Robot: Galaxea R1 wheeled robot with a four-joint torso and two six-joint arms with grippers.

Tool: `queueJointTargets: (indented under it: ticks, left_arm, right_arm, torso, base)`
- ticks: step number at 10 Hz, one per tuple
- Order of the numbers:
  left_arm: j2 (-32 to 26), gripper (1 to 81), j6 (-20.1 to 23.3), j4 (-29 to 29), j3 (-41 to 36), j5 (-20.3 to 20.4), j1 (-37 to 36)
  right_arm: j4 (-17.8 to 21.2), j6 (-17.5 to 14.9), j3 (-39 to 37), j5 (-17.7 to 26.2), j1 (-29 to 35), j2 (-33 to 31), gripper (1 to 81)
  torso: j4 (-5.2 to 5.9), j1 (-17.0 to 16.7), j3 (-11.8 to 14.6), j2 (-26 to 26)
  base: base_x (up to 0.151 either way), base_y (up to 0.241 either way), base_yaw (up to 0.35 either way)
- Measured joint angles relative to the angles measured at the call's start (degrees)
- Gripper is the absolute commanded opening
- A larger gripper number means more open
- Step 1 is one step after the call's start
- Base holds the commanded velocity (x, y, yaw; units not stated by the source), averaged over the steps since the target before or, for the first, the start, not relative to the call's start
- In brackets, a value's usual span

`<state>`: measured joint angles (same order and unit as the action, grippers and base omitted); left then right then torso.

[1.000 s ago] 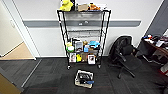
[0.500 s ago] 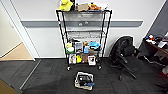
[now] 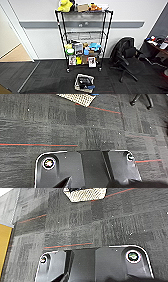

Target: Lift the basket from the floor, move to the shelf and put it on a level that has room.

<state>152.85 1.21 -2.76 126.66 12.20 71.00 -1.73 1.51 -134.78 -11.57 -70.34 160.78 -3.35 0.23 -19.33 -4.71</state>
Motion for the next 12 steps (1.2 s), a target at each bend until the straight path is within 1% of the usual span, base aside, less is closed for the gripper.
queueJointTargets:
  ticks: [1,2,9,12]
  left_arm:
    - [0.02,81.1,0.00,0.00,0.00,2.21,-0.02]
    - [0.13,81.1,0.00,0.00,0.00,3.25,-0.09]
    - [0.33,81.1,0.00,0.00,0.00,3.32,0.13]
    - [0.35,81.1,0.00,0.00,-0.15,3.28,0.35]
  right_arm:
    - [0.02,0.00,-0.12,-0.06,0.15,0.02,81.1]
    - [0.02,0.00,-0.37,-0.22,0.17,0.00,81.1]
    - [0.05,0.00,-0.59,-0.37,0.02,0.20,81.1]
    - [0.05,0.00,-0.65,-0.41,-1.10,0.22,81.1]
  torso:
    - [0.00,0.02,0.00,0.02]
    - [0.00,0.02,0.00,0.02]
    - [0.00,0.04,0.00,0.02]
    - [0.00,0.02,0.00,0.02]
  base:
    - [0.122,0.000,0.000]
    - [0.122,0.000,0.000]
    - [0.122,0.000,0.000]
    - [0.122,0.000,0.000]
